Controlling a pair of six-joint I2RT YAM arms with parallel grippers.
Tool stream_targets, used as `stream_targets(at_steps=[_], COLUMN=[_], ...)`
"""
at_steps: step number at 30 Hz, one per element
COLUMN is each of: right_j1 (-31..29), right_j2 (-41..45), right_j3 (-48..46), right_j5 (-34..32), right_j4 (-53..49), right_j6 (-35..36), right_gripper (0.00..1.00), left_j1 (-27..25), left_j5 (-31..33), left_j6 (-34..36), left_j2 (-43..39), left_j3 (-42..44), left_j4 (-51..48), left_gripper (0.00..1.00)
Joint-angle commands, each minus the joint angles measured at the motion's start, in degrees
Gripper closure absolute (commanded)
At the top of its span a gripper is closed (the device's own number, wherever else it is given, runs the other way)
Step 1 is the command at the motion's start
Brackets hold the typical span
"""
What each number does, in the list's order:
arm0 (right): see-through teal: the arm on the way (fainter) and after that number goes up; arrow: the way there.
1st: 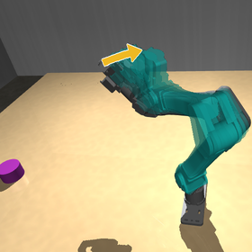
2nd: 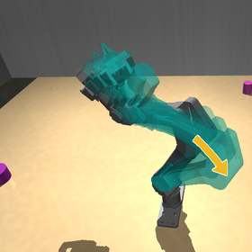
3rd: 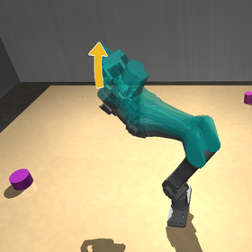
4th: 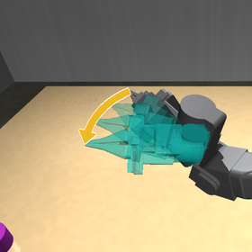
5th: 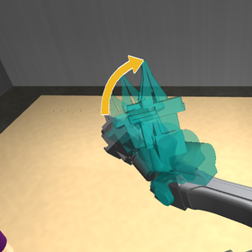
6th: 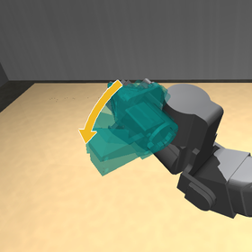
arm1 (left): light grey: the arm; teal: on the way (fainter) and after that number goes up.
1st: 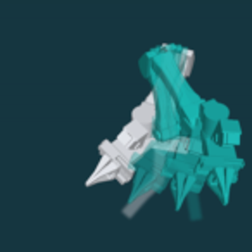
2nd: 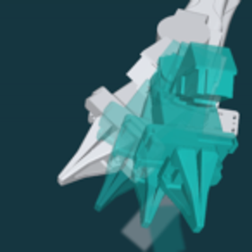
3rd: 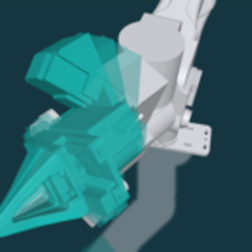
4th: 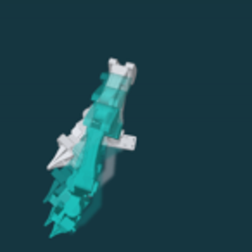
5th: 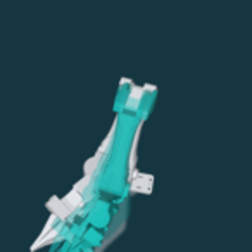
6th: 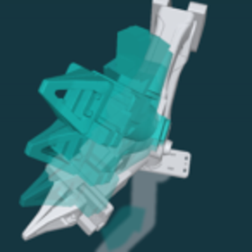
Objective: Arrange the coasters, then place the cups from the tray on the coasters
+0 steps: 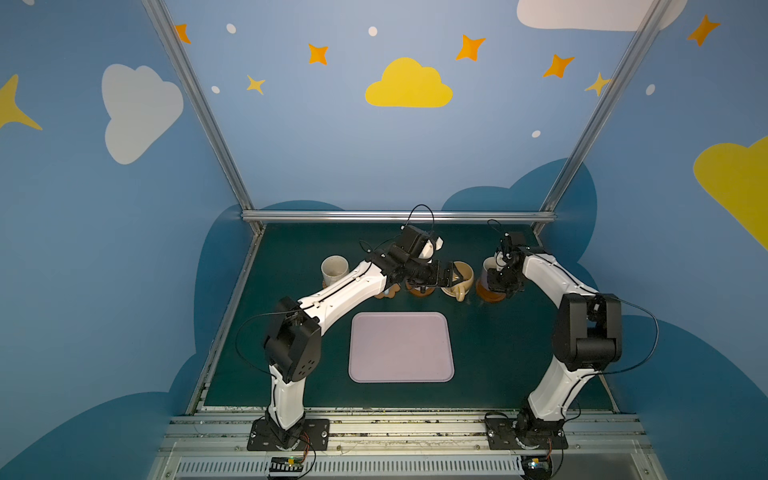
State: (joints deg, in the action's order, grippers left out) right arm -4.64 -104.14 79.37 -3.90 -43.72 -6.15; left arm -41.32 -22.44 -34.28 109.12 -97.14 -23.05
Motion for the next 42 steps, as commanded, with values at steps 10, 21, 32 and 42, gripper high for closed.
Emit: stream_targets(at_steps=[10, 21, 32, 42], right_j1=[0.11, 0.14, 0.07, -0.67], right_j2=[-0.45, -1.62, 1.78, 5.7], right_j3=[-1.54, -3.44, -5.02, -4.77], right_j5=[-1.0, -1.01, -1.8, -3.44], right_j4=[2.06, 3.05, 4.46, 2.22], right_j6=[0.17, -0.34, 0.45, -1.32], right_gripper=[1.0, 1.0, 0.62, 0.49], left_j1=[-0.23, -0.12, -0.08, 0.28], left_j5=[-0.09, -0.01, 0.27, 3.27], left_j6=[0.53, 0.62, 0.74, 2.4], left_j2=[-1.89, -2.57, -3.74, -6.82], left_j3=[0.86, 1.94, 3.41, 6.26], left_j4=[1.11, 1.56, 2.15, 3.35], left_gripper=[0.0, 0.0, 0.0, 0.0])
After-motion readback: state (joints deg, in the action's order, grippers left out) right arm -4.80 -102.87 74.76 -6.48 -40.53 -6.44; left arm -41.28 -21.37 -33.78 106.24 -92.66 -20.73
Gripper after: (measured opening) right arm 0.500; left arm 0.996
